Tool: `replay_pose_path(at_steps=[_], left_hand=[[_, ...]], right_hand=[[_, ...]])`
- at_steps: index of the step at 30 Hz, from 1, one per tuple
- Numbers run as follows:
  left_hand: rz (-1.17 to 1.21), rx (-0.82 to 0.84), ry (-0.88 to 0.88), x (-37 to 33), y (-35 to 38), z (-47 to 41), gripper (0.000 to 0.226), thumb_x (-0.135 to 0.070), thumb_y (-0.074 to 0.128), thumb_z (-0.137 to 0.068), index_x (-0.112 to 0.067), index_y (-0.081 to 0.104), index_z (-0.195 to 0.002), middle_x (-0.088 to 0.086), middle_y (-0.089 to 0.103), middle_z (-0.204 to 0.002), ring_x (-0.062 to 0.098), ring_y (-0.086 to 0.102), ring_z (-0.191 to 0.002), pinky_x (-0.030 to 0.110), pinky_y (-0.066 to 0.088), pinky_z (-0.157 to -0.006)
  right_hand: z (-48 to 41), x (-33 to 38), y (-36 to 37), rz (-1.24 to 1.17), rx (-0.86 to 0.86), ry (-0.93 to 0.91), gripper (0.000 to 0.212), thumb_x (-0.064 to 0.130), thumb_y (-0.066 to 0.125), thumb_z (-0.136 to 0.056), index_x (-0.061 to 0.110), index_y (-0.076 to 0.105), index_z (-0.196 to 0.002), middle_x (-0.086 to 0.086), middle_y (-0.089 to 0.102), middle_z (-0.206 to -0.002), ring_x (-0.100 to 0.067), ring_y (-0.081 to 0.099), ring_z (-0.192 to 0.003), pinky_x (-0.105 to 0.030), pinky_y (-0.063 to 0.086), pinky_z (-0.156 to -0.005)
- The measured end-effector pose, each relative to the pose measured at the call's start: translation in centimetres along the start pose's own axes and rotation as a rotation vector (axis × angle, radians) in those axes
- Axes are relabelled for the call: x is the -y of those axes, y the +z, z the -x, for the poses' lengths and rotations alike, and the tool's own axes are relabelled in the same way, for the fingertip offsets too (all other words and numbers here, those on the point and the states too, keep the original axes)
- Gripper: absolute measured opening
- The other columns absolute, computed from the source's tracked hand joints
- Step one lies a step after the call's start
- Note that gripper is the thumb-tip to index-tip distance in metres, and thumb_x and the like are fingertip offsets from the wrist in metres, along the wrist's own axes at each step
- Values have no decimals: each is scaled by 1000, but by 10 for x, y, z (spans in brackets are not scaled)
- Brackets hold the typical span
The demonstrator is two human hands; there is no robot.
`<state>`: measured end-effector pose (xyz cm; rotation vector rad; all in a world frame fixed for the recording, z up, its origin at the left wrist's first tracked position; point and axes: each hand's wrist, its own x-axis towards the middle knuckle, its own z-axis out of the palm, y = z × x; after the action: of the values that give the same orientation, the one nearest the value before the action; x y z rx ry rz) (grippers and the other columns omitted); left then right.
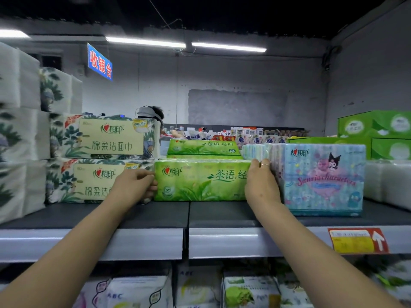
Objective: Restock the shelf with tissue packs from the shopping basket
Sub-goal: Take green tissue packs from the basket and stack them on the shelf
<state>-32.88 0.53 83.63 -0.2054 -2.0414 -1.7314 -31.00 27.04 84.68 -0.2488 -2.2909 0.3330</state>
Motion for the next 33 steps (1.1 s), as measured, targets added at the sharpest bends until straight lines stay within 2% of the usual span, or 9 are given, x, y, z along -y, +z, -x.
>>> replay_pose_path(at_steps=[6, 10, 13, 15, 17, 21, 24, 27, 33], left_hand=[[-14, -1, 31, -4, -3, 5, 20, -1, 50, -92, -7, 65, -104, 14, 68, -84, 25, 64, -78, 40, 55, -82], [-15, 34, 2, -3, -5, 3, 24, 0, 49, -92, -2, 64, -111, 17, 67, -83, 25, 58, -68, 31, 49, -59], [16, 26, 7, -4, -4, 2, 25, 0, 50, -92, -3, 64, -112, 15, 67, -81, 24, 57, -68, 28, 47, -57], [43, 2, 39, -5, -3, 3, 24, 1, 51, -91, -1, 63, -112, 14, 67, -82, 22, 60, -71, 29, 53, -65], [50, -30, 89, -6, -4, 5, 22, 1, 51, -92, 1, 64, -110, 16, 68, -88, 19, 63, -75, 32, 54, -73], [118, -57, 165, -15, -10, 12, 17, -1, 49, -94, -5, 66, -95, 15, 69, -88, 13, 66, -74, 19, 58, -61], [320, 38, 87, -28, -20, 22, 17, -4, 45, -97, -4, 63, -98, 19, 68, -99, 18, 68, -87, 24, 59, -71], [359, 79, 79, -37, -30, 38, 20, -5, 42, -98, -1, 60, -106, 20, 66, -106, 24, 66, -98, 30, 57, -79], [360, 33, 75, -42, -35, 96, 24, -8, 44, -97, -13, 67, -92, 10, 72, -96, 19, 71, -92, 31, 57, -84]], right_hand=[[2, 1, -13, -217, -139, 37, 42, -6, 43, -89, 2, 46, -131, -18, 50, -128, -32, 53, -112, -36, 45, -91], [8, -6, -26, -440, -201, -32, 34, -5, 43, -89, 4, 57, -119, -10, 58, -117, -24, 54, -107, -36, 48, -92], [26, -18, -38, -608, -198, -38, 28, -3, 44, -92, 12, 60, -108, -1, 59, -106, -22, 63, -94, -41, 58, -75], [44, -28, -44, -673, -179, -8, 26, -1, 44, -94, 20, 58, -101, -2, 60, -103, -19, 65, -84, -27, 57, -59], [65, -37, -47, -768, -151, 47, 25, 0, 44, -95, 21, 57, -100, -1, 61, -102, -14, 65, -80, -17, 54, -53], [93, -44, -47, -819, -126, 90, 26, 3, 48, -95, 26, 59, -98, -2, 66, -93, -10, 67, -75, -16, 51, -58], [103, -44, -56, -844, -107, 85, 27, 5, 49, -95, 31, 58, -97, -1, 67, -90, -9, 68, -76, -22, 52, -66], [110, -45, -65, -875, -103, 94, 31, 7, 49, -95, 36, 57, -94, 3, 67, -92, -6, 68, -75, -31, 55, -73], [130, -43, -71, -1001, -97, 141, 27, 9, 50, -96, 35, 58, -94, 8, 65, -98, -7, 67, -84, -36, 56, -78]])
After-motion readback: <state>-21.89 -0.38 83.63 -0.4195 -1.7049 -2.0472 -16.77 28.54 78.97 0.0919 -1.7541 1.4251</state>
